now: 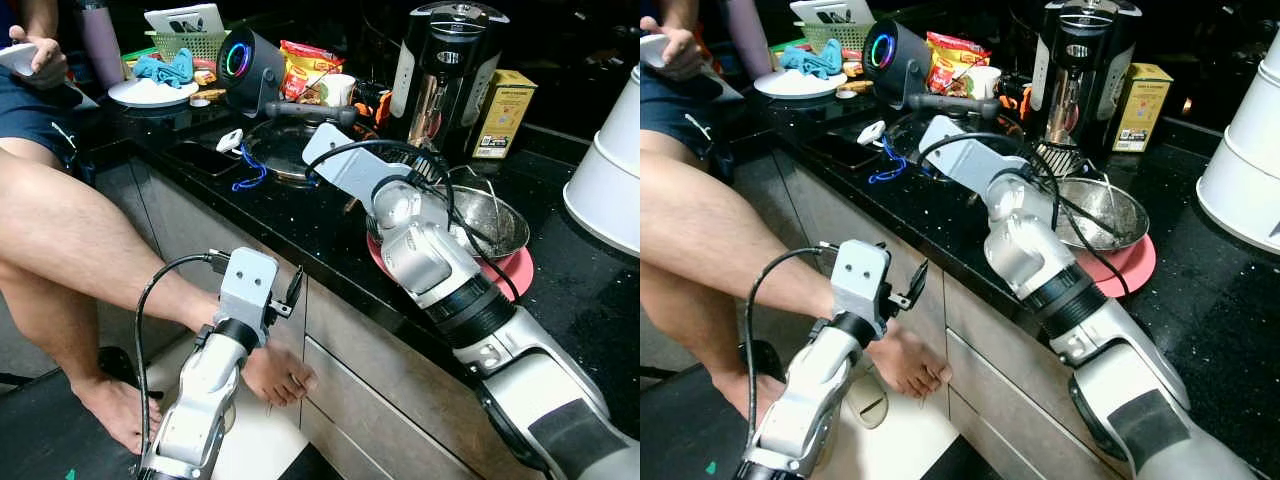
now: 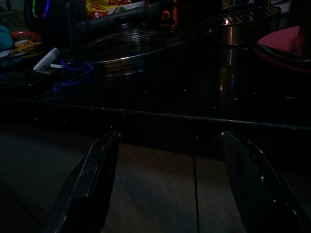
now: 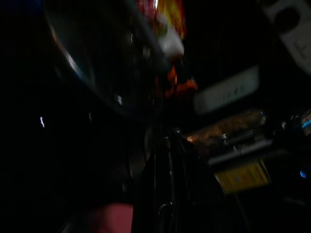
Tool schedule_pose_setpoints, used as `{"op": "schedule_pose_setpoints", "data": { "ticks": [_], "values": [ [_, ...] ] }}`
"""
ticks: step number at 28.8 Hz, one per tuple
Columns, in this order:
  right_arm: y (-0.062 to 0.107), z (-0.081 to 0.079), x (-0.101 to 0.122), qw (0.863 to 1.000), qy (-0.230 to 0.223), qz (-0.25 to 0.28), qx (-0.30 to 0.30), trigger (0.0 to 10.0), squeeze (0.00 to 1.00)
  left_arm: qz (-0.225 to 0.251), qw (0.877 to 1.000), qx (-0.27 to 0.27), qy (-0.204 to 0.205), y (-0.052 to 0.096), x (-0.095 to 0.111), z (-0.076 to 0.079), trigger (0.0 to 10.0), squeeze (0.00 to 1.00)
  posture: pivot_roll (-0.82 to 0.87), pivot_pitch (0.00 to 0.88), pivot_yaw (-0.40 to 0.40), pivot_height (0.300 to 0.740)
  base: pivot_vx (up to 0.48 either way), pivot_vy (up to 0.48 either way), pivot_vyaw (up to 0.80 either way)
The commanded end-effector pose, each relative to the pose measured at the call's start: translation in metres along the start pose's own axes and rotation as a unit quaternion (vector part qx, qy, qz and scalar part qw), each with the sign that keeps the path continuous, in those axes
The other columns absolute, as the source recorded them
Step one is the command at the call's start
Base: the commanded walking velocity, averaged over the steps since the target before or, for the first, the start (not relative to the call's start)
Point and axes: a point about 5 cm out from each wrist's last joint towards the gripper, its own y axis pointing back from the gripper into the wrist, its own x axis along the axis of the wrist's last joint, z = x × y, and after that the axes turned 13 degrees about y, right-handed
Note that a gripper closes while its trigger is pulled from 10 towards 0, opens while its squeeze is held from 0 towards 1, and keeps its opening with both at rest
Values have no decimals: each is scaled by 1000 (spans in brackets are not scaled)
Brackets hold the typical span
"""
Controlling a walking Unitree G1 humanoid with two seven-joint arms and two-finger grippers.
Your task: Kitchen organization
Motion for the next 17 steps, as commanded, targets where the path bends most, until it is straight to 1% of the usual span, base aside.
{"op": "schedule_pose_setpoints", "data": {
  "ticks": [1,2,3,4,5,6,9,10,11,12,13,14,15,16,17],
  "values": [
    [7,27,17,996,-62,61,-23,0,0,-2,1000,0,3,2,0,1,10000,0,-55,0,-45,740,0,0,0],
    [7,27,17,996,-62,61,-23,0,0,-2,1000,0,3,2,0,1,10000,0,-55,0,-45,740,0,0,0],
    [9,33,19,993,-85,74,-25,0,0,-2,1000,0,3,2,0,1,10000,0,-55,0,-45,740,0,0,0],
    [12,44,20,990,-106,91,-37,0,0,-2,1000,0,3,2,0,1,10000,0,-55,0,-45,740,0,0,0],
    [17,60,21,982,-140,114,-53,0,0,-2,1000,0,4,1,0,1,10000,0,-55,0,-44,740,0,0,0],
    [17,60,21,982,-140,114,-53,0,0,-2,1000,0,4,1,0,1,10000,0,-55,0,-44,740,0,0,0],
    [25,80,21,970,-187,144,-55,0,0,-3,1000,-1,4,1,-1,1,10000,0,-56,0,-41,740,0,0,0],
    [25,80,21,970,-187,144,-55,0,0,-3,1000,-1,4,1,-1,1,10000,0,-56,0,-41,740,0,0,0],
    [28,87,21,964,-205,163,-53,0,0,-3,1000,-1,4,1,-1,1,10000,0,-56,0,-41,740,0,0,0],
    [28,87,21,964,-205,163,-53,0,0,-3,1000,-1,4,1,-1,1,10000,0,-56,0,-41,740,0,0,0],
    [32,95,22,956,-222,183,-54,0,0,-3,1000,-2,3,1,-1,1,10000,0,-56,0,-41,740,0,0,0],
    [37,102,23,946,-241,210,-51,0,0,-3,1000,-2,3,1,-1,1,10000,0,-56,0,-38,740,0,0,0],
    [37,102,23,946,-241,210,-51,0,0,-3,1000,-2,3,1,-1,1,10000,0,-56,0,-38,740,0,0,0],
    [42,108,24,937,-252,236,-55,0,0,-3,1000,-3,3,1,-1,1,10000,0,-56,0,-38,740,0,0,0],
    [42,108,24,937,-252,236,-55,0,0,-3,1000,-3,3,1,-1,1,10000,0,-56,0,-38,740,0,0,0]
  ]
}}
